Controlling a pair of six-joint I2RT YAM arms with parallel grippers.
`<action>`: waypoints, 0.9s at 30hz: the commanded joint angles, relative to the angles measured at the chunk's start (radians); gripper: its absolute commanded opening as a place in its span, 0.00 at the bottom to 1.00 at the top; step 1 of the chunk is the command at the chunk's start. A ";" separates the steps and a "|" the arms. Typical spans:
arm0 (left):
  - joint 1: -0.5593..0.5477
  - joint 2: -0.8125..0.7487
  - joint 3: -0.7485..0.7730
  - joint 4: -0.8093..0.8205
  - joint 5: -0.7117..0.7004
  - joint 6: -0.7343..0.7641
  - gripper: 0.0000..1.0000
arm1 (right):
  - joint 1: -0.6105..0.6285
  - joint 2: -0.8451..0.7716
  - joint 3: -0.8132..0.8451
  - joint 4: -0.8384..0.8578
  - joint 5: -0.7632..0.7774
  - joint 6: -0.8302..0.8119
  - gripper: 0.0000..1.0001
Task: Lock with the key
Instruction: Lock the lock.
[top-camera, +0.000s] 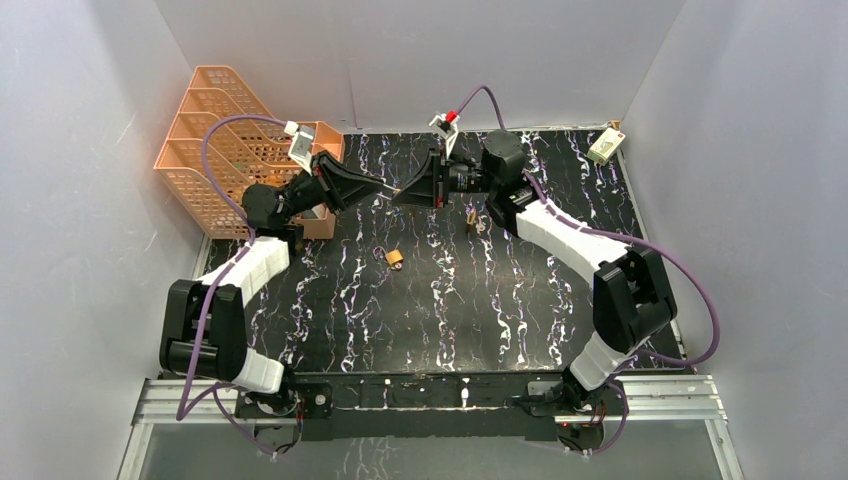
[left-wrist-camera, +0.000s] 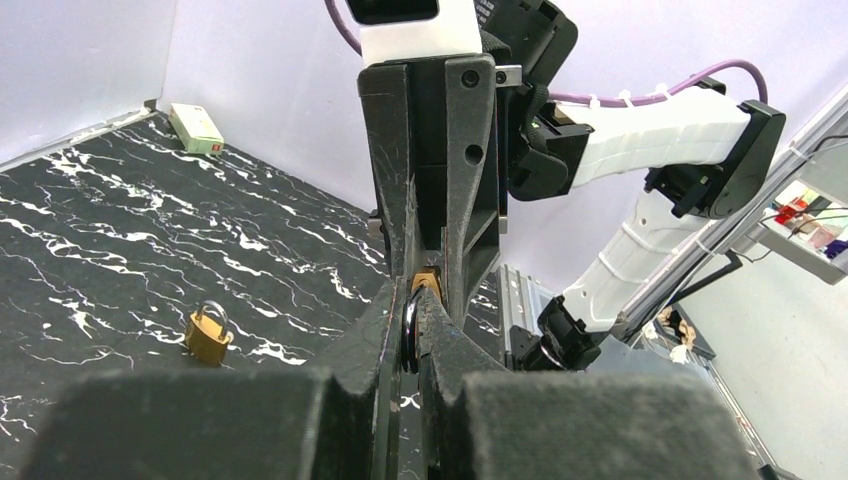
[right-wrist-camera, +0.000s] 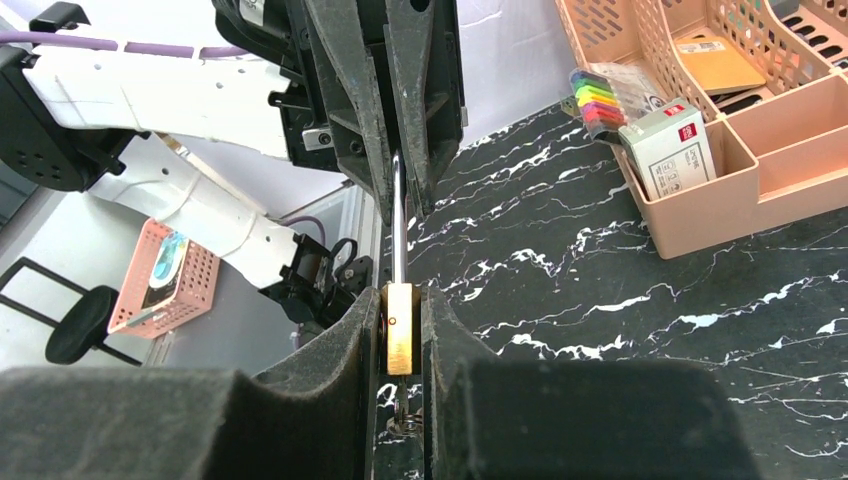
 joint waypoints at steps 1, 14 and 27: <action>-0.043 0.032 0.016 0.024 0.005 0.048 0.00 | 0.069 0.009 0.127 0.163 0.047 0.016 0.00; -0.051 0.070 0.022 0.024 0.001 0.064 0.00 | 0.115 0.112 0.297 0.220 0.055 0.068 0.00; -0.062 0.097 0.034 0.024 0.007 0.070 0.00 | 0.117 0.135 0.351 0.209 0.068 0.063 0.00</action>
